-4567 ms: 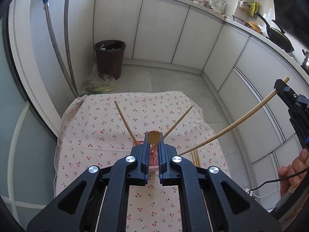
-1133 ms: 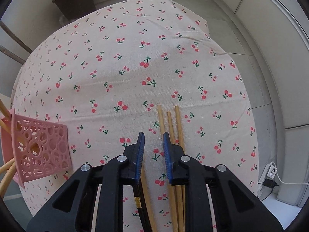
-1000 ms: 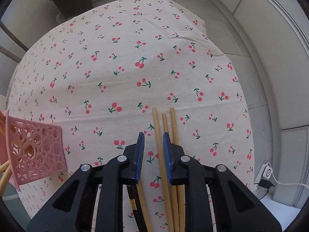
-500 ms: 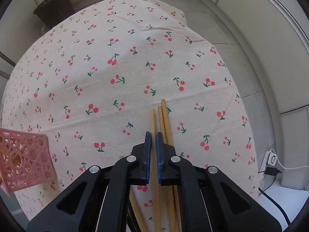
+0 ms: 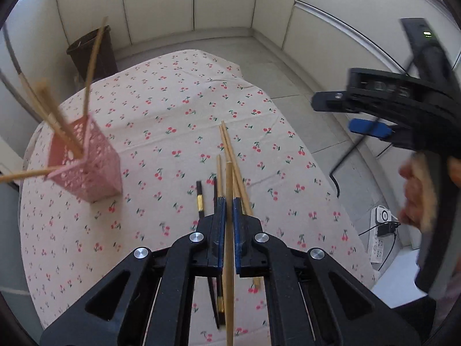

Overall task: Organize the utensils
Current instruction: 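Grasp a wooden chopstick with the right tool while the left tool holds its chopstick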

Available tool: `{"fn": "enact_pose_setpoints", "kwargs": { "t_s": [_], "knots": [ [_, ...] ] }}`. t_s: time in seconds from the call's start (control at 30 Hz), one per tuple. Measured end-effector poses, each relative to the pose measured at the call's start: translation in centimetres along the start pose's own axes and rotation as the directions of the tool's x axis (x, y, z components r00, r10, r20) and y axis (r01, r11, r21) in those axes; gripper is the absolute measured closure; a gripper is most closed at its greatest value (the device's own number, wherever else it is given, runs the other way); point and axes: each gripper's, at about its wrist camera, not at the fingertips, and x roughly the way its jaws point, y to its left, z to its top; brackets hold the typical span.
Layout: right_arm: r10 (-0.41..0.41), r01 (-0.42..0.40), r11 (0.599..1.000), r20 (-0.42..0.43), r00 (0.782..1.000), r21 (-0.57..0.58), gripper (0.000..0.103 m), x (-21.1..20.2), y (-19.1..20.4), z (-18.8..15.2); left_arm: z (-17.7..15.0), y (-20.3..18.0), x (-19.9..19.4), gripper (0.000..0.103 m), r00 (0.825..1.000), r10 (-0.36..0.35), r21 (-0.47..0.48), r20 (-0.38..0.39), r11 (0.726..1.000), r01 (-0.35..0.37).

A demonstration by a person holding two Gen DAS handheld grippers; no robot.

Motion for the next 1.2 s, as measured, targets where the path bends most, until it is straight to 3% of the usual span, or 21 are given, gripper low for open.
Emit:
{"fn": "enact_pose_setpoints", "kwargs": {
  "t_s": [0.17, 0.33, 0.43, 0.93, 1.13, 1.17, 1.2],
  "knots": [
    [-0.025, 0.021, 0.998, -0.057, 0.998, -0.064, 0.047, 4.4, 3.0, 0.8, -3.0, 2.1, -4.1, 0.099, 0.998, -0.037, -0.034, 0.050, 0.999, 0.038],
    [-0.030, 0.018, 0.996, -0.135, 0.990, -0.087, 0.075, 8.7, 5.4, 0.8, -3.5, 2.9, -5.1, 0.099, 0.994, -0.082, -0.040, 0.071, 0.996, 0.085],
    [-0.068, 0.050, 0.992, -0.158, 0.985, -0.114, 0.084, 10.5, 6.3, 0.5, -3.5, 3.3, -5.6, 0.099, 0.991, -0.098, -0.040, 0.088, 0.994, 0.101],
    [-0.129, 0.110, 0.986, -0.163, 0.978, -0.123, 0.086, 13.9, 6.9, 0.9, -4.1, 3.6, -7.5, 0.098, 0.983, -0.128, -0.022, 0.129, 0.991, 0.132],
    [-0.183, 0.155, 0.967, -0.125, 0.975, -0.204, 0.086, 14.2, 8.1, 0.3, -4.1, 3.5, -7.7, 0.098, 0.983, -0.120, -0.022, 0.137, 0.992, 0.124],
    [-0.187, 0.160, 0.964, -0.115, 0.976, -0.214, 0.087, 14.1, 8.2, 0.1, -4.1, 3.4, -7.8, 0.098, 0.983, -0.117, -0.018, 0.142, 0.993, 0.121],
    [-0.168, 0.141, 0.969, -0.124, 0.978, -0.204, 0.097, 14.1, 8.0, 0.1, -4.1, 3.3, -8.0, 0.098, 0.982, -0.114, -0.015, 0.149, 0.993, 0.117]
  ]
}}
